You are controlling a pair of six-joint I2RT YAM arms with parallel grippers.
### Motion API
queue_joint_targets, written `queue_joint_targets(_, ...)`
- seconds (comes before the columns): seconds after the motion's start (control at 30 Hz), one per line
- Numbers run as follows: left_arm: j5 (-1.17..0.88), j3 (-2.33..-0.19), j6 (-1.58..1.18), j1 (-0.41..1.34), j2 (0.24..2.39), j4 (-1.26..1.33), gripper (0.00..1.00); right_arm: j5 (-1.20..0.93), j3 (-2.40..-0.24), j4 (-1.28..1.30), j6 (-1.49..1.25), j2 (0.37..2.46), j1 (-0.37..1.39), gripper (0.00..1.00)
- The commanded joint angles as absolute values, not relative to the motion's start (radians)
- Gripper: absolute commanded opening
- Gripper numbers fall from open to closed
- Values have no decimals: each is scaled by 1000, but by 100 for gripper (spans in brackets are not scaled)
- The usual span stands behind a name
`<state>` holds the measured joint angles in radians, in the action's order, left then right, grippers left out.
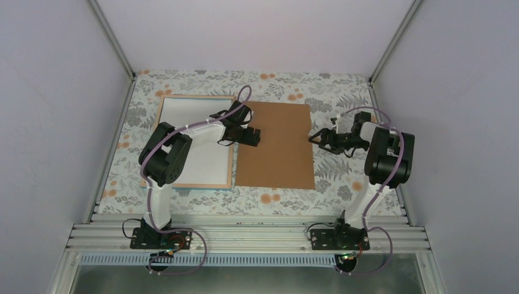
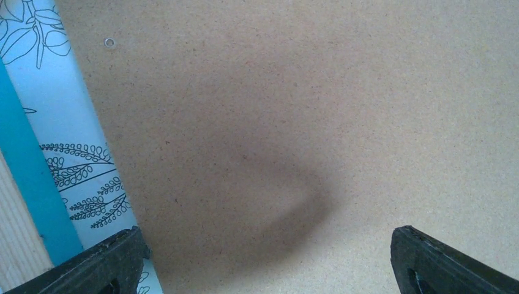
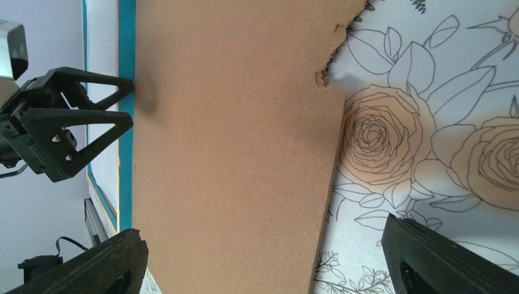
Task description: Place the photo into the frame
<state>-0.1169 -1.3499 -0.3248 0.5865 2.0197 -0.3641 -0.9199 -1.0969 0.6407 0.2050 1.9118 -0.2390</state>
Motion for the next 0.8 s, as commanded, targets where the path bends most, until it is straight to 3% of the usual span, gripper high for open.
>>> queue_joint_targets(0.0,-94,-1319,-394,576,2045,-396,100,-861,-1089,608,136,1937,-238,96)
queue_joint_targets(0.5,-387,-1347,-489,581,2139,-397,100,-860,-1096,604,136,2037,-188,92)
queue_joint_targets(0.77,-562,-1237,-468,565,1958,-168,94,-908,-1124,625,167,2131,-155,85)
